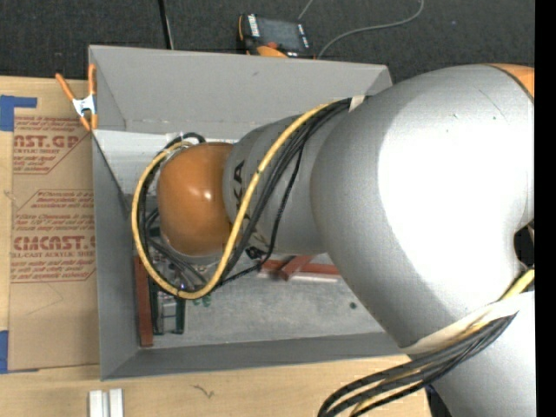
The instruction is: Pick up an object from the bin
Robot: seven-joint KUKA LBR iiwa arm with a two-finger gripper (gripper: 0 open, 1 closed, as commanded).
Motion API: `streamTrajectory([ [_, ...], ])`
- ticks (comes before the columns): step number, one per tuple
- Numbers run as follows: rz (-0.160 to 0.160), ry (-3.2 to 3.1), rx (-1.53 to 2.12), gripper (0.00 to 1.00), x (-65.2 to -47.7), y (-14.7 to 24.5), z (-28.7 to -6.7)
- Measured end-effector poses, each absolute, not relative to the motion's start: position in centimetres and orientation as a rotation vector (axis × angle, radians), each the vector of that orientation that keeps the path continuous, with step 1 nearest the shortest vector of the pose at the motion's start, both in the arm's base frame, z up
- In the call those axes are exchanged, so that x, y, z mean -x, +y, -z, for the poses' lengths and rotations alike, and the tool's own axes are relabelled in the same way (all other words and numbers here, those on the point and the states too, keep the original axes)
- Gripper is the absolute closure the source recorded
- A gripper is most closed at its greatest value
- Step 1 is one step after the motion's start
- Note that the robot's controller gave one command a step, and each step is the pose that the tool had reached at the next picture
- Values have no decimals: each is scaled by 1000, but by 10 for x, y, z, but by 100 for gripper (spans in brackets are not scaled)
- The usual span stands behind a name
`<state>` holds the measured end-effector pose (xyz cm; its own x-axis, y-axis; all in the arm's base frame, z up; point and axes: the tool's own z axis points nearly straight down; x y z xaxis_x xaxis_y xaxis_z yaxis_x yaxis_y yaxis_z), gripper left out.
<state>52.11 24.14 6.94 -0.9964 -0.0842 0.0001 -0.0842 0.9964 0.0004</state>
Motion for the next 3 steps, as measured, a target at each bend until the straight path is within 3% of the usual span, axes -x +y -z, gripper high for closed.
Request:
streamTrajectory([
  [1, -2, -3140, -199, 0, -488, 151, -70],
  [2, 0, -2963, -1048, 0, -517, 120, -70],
  [3, 4, -2962, -1048, 100, -516, 121, -70],
])
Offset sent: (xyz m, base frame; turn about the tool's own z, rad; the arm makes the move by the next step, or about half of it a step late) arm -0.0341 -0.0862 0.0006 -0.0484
